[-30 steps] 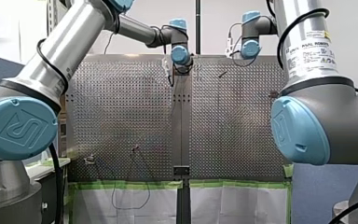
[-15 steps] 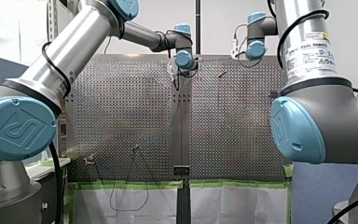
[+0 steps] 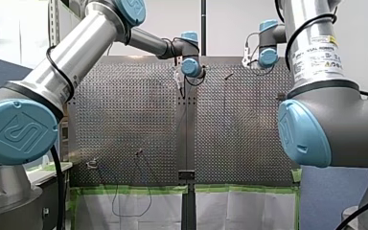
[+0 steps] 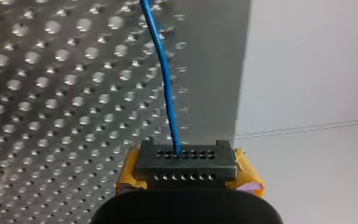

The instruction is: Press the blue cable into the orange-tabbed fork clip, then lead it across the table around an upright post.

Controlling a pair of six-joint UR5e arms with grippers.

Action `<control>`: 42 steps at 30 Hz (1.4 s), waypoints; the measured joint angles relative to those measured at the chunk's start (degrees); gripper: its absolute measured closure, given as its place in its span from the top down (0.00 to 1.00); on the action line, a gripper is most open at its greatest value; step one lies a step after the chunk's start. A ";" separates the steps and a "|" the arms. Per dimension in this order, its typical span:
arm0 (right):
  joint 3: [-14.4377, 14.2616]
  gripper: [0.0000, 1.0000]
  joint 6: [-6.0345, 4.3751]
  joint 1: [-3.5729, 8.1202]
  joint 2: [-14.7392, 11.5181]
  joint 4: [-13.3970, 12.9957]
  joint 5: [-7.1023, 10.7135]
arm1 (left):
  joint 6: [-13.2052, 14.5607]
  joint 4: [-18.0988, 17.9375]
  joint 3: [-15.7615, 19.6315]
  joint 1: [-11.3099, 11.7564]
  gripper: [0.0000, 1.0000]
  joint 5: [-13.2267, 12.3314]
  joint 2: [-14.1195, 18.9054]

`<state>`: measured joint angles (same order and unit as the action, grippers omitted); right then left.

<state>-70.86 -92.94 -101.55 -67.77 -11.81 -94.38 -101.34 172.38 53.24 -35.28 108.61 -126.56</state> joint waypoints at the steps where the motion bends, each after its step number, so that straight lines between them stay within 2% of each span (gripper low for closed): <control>1: -0.01 0.00 -0.12 0.13 0.27 -0.04 0.14 | -0.01 -0.02 0.02 0.00 0.00 -0.01 -0.01; 9: -0.02 0.00 -0.49 1.34 3.20 -0.26 2.00 | -0.07 -0.90 0.50 0.09 0.00 -0.89 -0.48; 20: -0.35 0.00 -0.04 2.57 6.13 -0.71 6.64 | 0.23 -1.46 0.54 0.02 0.00 -1.26 -3.68; 28: -2.64 0.00 0.28 2.36 7.89 -1.71 8.72 | 0.05 -1.94 0.59 0.54 0.00 -1.09 -4.31; 35: -5.75 0.00 -0.96 1.86 8.23 -4.62 9.17 | -0.12 -2.01 0.68 0.76 0.00 -1.03 -5.04; 42: -9.56 0.00 -1.42 1.43 8.35 -8.40 9.22 | -0.12 -2.09 0.69 0.79 0.00 -1.10 -5.29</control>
<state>-80.41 -94.36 -100.12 -59.42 -20.21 -85.16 -101.47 170.29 53.93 -34.49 107.51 -131.84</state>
